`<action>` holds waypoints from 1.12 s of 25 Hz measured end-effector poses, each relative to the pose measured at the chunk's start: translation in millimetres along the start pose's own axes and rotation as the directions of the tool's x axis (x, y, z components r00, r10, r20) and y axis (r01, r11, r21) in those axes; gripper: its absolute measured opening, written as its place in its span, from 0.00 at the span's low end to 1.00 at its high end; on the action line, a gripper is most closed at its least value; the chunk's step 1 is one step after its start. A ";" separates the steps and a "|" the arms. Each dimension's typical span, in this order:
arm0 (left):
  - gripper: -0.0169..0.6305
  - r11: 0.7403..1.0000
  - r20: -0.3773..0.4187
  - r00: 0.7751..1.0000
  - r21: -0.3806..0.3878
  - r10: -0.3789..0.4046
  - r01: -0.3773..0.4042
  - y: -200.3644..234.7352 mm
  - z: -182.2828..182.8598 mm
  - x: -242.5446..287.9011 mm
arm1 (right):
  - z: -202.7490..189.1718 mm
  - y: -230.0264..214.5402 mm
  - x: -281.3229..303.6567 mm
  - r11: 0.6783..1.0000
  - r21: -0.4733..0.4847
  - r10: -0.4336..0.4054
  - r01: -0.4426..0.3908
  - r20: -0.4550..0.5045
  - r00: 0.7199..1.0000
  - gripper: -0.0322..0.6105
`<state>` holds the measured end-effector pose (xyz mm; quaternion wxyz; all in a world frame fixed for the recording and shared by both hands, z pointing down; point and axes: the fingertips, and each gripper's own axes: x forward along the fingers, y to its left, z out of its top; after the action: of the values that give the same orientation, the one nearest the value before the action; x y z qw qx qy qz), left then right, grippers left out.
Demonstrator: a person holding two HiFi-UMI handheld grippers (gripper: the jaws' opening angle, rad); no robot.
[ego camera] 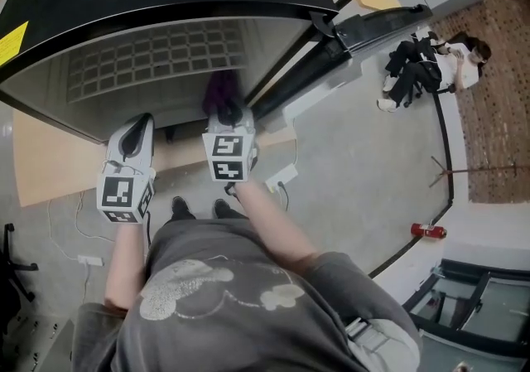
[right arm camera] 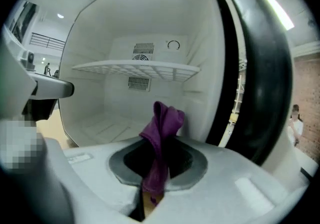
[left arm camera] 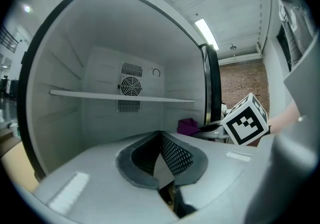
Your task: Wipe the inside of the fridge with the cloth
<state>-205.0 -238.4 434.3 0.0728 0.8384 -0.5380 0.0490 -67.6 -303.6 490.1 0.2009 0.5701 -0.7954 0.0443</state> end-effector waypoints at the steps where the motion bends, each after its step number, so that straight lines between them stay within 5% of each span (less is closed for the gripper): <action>1: 0.05 1.000 0.000 1.000 0.001 -0.002 0.002 -3.3 0.1 0.6 | -1.3 -1.1 -5.8 1.000 0.005 0.004 -0.004 0.003 1.000 0.11; 9: 0.05 1.000 0.009 1.000 0.003 0.013 -0.013 -34.3 6.5 0.7 | -4.8 -1.4 -42.4 0.995 -0.003 0.101 -0.101 0.042 0.994 0.11; 16: 0.05 0.996 0.045 0.995 -0.005 0.088 -0.088 -73.6 29.8 -10.2 | 6.9 -4.6 -81.6 0.963 -0.077 0.264 -0.257 0.116 0.957 0.11; 22: 0.05 0.964 0.076 0.961 -0.013 0.265 -0.265 -101.8 46.8 -40.5 | 9.4 3.4 -108.4 0.881 -0.168 0.468 -0.442 0.175 0.866 0.11; 28: 0.05 0.916 0.093 0.911 -0.025 0.402 -0.401 -125.9 58.8 -81.6 | 5.4 7.9 -125.7 0.814 -0.180 0.579 -0.552 0.176 0.796 0.11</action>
<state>-124.3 -124.0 354.6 0.0373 0.7112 -0.7017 0.0209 -42.4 -190.6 439.9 0.1217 0.2944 -0.9479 -0.0095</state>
